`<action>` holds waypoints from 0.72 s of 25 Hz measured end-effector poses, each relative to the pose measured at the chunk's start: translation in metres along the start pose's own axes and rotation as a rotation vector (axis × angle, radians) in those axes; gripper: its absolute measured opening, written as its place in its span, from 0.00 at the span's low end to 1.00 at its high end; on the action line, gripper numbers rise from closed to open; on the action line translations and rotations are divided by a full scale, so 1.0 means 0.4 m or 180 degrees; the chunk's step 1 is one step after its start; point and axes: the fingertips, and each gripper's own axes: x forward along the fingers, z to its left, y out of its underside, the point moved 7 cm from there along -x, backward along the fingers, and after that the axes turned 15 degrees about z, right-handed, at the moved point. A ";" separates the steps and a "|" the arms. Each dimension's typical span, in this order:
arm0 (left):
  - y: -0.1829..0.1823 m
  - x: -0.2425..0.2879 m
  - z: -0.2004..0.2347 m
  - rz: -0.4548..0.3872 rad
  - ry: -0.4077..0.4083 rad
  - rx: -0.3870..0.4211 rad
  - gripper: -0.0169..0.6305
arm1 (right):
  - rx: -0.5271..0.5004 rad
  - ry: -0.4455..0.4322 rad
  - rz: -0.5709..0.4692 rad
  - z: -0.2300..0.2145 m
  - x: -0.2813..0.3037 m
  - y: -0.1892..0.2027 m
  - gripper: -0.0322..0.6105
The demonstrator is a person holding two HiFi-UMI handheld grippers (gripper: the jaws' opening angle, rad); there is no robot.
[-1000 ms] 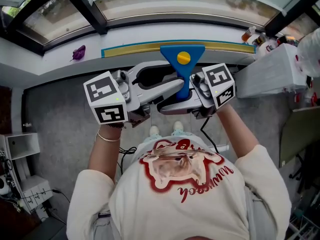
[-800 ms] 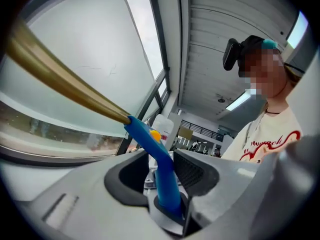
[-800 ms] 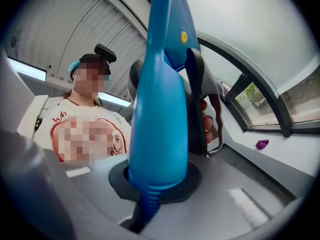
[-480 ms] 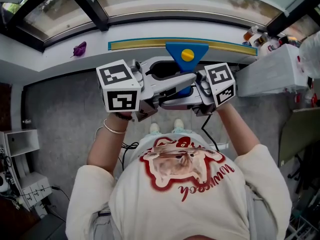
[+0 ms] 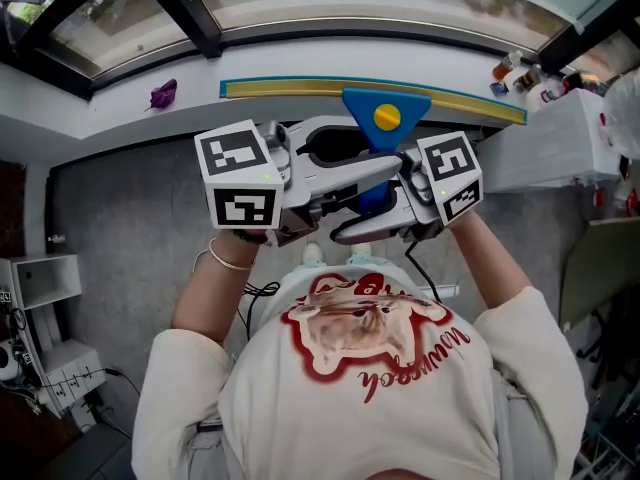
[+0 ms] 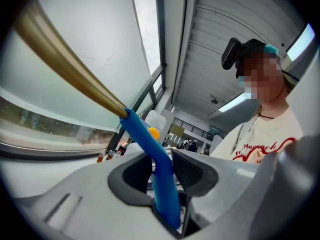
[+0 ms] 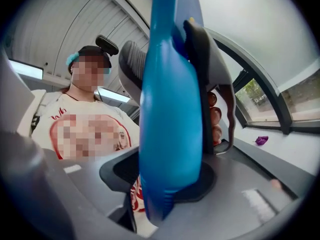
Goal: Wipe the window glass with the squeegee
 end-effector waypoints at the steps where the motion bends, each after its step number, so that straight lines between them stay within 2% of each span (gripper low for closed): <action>1: 0.000 0.000 -0.004 0.0005 0.0022 0.0004 0.23 | 0.0027 -0.0074 -0.0027 0.009 0.003 -0.001 0.39; 3: -0.001 0.001 -0.011 0.0005 0.0048 0.0015 0.24 | 0.0048 -0.0174 -0.0062 0.025 0.006 -0.003 0.53; 4: -0.004 0.003 -0.014 -0.0002 0.0029 0.0027 0.24 | 0.0036 -0.0148 -0.0058 0.025 0.003 -0.004 0.52; 5: -0.006 0.005 -0.015 -0.0004 -0.0008 0.0046 0.24 | 0.0006 -0.0060 -0.0054 0.018 -0.002 -0.004 0.44; 6: -0.009 0.008 -0.015 0.0007 -0.0053 0.0074 0.23 | -0.0029 0.0066 -0.0065 0.008 -0.008 -0.003 0.30; 7: -0.011 0.012 -0.015 0.0032 -0.0091 0.0103 0.23 | -0.0054 0.0181 -0.0090 -0.003 -0.012 -0.001 0.20; 8: -0.011 0.015 -0.015 0.0063 -0.0113 0.0122 0.23 | -0.0062 0.0248 -0.0113 -0.010 -0.014 0.002 0.14; 15: 0.010 0.020 -0.004 0.0002 -0.0155 -0.0009 0.23 | 0.0146 0.0138 0.0032 -0.020 -0.010 0.021 0.14; 18: 0.007 0.019 -0.008 0.0000 -0.0175 0.0032 0.23 | 0.0103 0.0156 0.0060 -0.019 -0.010 0.018 0.14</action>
